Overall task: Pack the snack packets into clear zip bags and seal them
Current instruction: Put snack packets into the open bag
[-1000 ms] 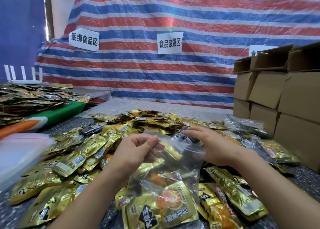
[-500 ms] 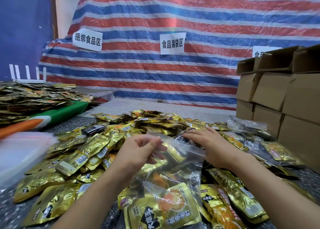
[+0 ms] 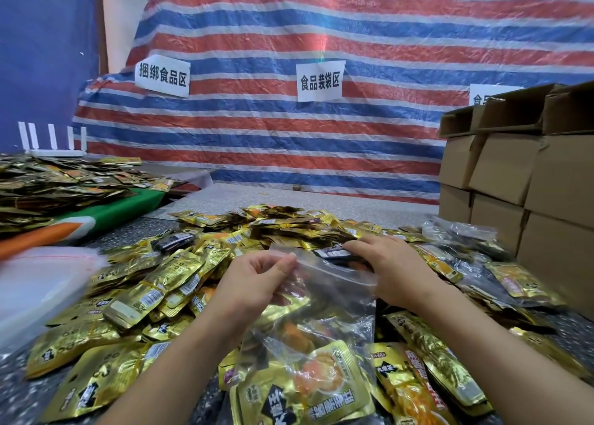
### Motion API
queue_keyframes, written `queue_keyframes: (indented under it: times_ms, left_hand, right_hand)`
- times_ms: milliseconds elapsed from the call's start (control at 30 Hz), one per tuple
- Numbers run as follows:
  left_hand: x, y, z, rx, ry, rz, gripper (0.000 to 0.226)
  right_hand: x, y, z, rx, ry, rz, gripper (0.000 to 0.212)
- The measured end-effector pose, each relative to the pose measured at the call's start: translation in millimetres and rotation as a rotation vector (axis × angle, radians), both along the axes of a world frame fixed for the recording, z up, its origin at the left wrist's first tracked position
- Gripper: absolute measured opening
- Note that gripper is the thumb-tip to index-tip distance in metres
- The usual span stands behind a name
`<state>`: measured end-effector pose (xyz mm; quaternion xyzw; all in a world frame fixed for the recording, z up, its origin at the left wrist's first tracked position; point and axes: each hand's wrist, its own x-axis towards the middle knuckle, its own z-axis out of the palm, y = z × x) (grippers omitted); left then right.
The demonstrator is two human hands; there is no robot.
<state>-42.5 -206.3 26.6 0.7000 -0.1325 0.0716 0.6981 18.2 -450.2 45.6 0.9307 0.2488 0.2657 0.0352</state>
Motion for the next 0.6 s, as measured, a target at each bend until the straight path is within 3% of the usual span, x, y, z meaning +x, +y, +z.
queue_keyframes:
  times_ms: [200,367,500,600]
  left_hand:
    - [0,0,1,-0.018,-0.009,-0.012,0.025]
    - [-1,-1,2,-0.012,-0.030,-0.014,0.027]
    - [-2,-1,3,-0.025,-0.013,-0.014,0.025]
    - [-3,-2,4,-0.015,-0.011,-0.014,0.018]
  right_hand:
    - [-3,3,1,0.284,-0.054,0.012,0.025]
    - [-12,7,25,1.063,0.057,0.084,0.013]
    - [-29,12,43,1.783,0.385,0.355,0.012]
    - [-41,12,43,1.970,0.548,0.537,0.014]
